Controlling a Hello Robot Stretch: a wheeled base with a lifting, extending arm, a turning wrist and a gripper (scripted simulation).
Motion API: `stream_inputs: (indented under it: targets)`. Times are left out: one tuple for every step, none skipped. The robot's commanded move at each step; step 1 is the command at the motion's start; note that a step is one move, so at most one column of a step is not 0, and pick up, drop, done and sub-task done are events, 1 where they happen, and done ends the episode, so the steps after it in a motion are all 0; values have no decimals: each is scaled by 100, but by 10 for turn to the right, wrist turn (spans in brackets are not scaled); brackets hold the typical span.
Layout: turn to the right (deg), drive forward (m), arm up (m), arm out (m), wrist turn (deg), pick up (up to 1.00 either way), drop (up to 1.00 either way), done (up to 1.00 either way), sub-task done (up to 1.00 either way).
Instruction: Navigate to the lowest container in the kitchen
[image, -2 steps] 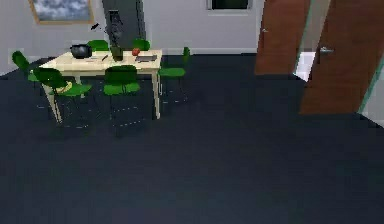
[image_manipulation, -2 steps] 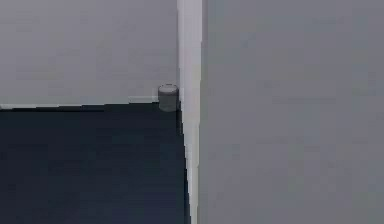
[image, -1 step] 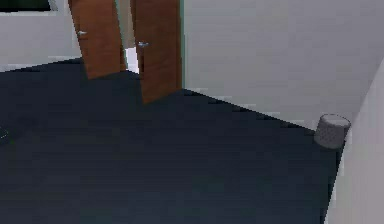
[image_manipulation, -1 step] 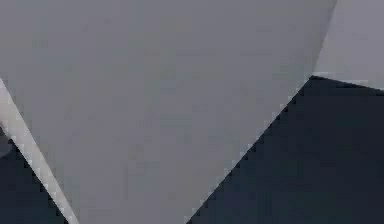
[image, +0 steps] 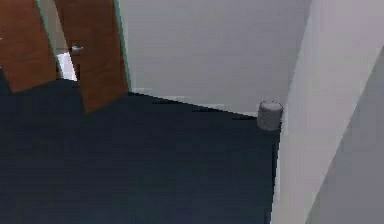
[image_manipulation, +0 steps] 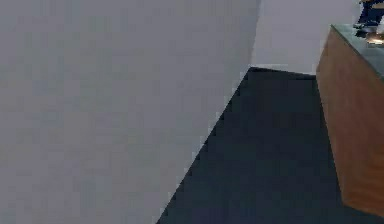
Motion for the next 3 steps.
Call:
stream_inputs:
  targets:
    - [0,90,0,0,0,0,0,0,0]
    - [180,0,0,0,0,0,0,0,0]
    - [0,75,0,0,0,0,0,0,0]
